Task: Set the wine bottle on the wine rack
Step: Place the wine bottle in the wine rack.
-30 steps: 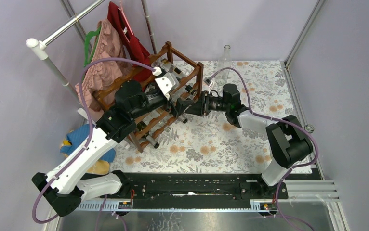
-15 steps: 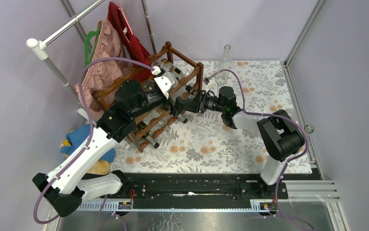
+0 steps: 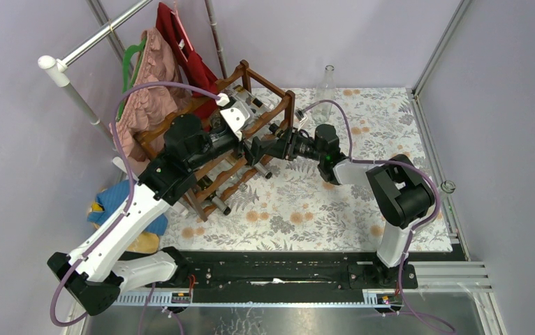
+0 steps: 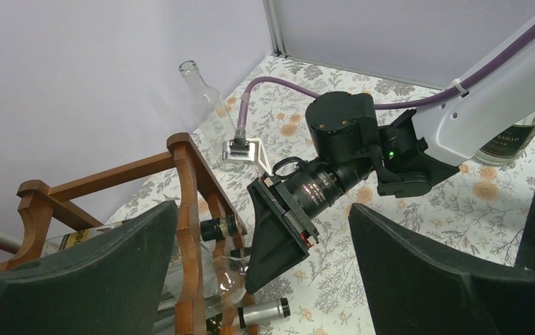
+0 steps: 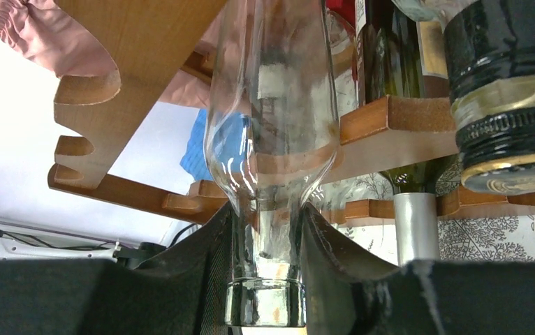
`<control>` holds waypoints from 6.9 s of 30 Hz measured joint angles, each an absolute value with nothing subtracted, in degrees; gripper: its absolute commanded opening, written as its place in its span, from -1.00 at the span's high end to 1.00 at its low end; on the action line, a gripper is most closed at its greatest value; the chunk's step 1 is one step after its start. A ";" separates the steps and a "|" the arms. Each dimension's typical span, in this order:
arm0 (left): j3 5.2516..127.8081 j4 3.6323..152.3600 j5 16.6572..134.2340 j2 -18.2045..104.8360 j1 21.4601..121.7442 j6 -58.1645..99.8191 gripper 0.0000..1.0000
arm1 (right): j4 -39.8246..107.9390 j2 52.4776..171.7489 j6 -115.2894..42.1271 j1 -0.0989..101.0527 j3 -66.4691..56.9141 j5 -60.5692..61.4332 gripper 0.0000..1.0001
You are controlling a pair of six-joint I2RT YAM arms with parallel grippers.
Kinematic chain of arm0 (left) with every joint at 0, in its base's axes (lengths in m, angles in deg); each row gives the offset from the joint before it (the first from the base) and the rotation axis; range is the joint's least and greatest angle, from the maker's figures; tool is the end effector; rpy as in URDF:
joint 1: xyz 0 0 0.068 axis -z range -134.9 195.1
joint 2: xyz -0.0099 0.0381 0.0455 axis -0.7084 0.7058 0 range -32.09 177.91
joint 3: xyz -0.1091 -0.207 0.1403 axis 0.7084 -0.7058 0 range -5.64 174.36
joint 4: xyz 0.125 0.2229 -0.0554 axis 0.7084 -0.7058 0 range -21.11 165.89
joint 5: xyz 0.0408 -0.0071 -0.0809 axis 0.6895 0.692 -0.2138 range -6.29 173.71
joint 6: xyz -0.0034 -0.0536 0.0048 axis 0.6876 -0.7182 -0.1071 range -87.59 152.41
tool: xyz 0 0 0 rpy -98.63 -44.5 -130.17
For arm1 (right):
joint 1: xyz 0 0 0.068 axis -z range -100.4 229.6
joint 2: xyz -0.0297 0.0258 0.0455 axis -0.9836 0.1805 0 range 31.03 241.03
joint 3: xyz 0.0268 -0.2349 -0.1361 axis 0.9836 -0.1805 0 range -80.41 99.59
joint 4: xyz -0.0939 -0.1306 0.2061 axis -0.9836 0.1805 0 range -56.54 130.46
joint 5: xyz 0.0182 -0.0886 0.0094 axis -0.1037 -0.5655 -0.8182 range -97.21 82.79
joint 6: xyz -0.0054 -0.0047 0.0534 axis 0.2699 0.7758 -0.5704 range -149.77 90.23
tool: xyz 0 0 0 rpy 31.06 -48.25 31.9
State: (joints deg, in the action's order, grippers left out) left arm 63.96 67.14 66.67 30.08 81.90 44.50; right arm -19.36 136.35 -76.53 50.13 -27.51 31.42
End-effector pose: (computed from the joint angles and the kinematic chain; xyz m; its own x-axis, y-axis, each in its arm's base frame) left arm 0.1859 -0.1521 0.4358 0.1510 0.1372 -0.9790 0.7932 0.5741 0.2028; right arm 0.3273 0.2105 0.2113 -0.6717 0.2742 -0.6882 -0.6401 0.2529 0.7255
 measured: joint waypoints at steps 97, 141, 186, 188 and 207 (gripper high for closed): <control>63.94 67.27 66.60 31.28 81.31 44.55 -0.97 | -0.14 141.86 -45.73 43.09 -10.81 15.66 0.78; 63.66 67.27 66.58 31.70 81.31 44.57 -0.97 | 5.85 140.39 -28.73 39.97 -8.93 9.52 -0.06; 62.48 68.25 65.95 30.08 81.31 44.53 -0.97 | 31.83 126.69 -14.06 40.32 -12.64 15.21 0.72; 62.02 68.73 65.97 29.75 81.31 44.53 -0.97 | 33.43 128.04 -13.45 40.32 -11.86 14.88 0.73; 60.64 70.22 67.46 28.44 81.31 44.55 -0.97 | 35.90 136.22 -13.82 40.82 -2.76 12.82 0.68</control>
State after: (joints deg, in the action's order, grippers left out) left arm 60.64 70.22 67.46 28.44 81.31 44.55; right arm 35.90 136.22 -13.82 40.82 -2.76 12.82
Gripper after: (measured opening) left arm 0.987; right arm 0.146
